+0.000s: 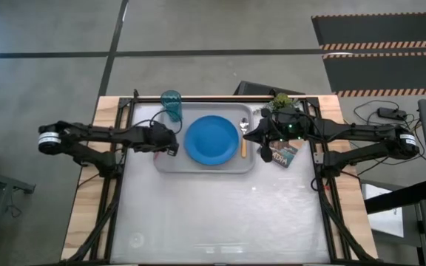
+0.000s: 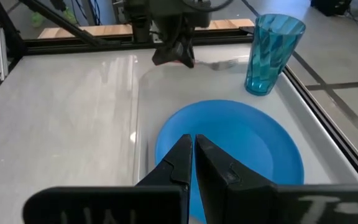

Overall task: Pick and place plate/cup/fork/spoon on tray
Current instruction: Adjust the pink fork on the gray tray

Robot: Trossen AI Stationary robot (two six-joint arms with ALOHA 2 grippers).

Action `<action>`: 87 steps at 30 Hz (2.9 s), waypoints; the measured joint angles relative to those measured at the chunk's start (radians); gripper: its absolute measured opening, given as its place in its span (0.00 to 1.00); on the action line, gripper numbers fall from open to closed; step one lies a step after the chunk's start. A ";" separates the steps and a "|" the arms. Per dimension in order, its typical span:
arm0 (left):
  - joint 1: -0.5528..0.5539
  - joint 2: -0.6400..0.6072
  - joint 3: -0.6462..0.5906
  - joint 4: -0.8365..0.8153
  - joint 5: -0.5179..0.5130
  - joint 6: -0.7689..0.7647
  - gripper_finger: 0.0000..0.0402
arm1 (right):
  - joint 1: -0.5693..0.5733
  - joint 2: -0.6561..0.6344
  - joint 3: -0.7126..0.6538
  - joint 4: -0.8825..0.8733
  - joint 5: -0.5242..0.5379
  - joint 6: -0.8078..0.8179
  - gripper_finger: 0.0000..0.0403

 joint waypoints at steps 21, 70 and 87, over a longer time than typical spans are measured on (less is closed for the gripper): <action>-0.093 0.344 0.284 -0.277 -0.170 -0.055 0.07 | 0.000 0.000 -0.021 0.004 0.000 -0.001 0.02; -0.096 0.083 0.179 -0.033 -0.138 0.184 0.30 | 0.000 0.000 -0.025 -0.023 0.000 0.038 0.02; -0.095 0.068 -0.013 0.194 -0.036 0.078 0.28 | 0.117 -0.001 -0.029 -0.162 0.000 0.144 0.02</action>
